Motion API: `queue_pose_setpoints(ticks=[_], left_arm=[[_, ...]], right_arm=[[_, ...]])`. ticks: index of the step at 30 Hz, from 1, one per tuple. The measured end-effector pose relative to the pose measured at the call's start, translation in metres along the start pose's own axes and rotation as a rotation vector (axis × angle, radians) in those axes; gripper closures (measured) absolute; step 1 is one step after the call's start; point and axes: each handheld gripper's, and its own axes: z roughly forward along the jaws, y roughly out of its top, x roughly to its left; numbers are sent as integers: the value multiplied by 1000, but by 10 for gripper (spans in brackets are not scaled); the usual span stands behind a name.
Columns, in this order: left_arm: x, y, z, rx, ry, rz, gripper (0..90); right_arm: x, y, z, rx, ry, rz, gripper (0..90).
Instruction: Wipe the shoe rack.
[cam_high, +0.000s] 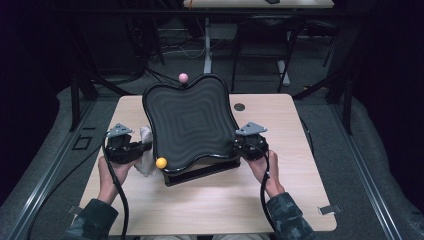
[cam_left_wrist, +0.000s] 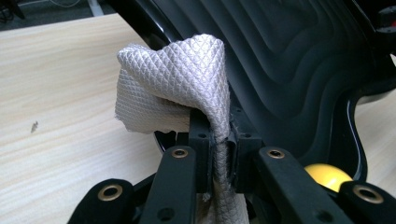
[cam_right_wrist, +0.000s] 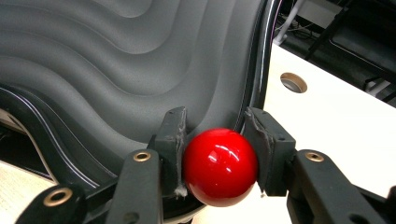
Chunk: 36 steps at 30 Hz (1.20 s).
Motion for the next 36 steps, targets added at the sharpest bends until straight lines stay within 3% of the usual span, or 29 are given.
queue_pose_setpoints(ticks=[13, 26, 36], left_arm=[[16, 34, 11, -8, 47, -3, 821], [39, 94, 21, 10, 148, 22, 820], [54, 137, 32, 33, 186, 11, 818]], right_arm=[[0, 0, 0, -1, 2, 1, 593], [0, 0, 0, -1, 0, 1, 593], [0, 0, 0, 1, -8, 0, 593]])
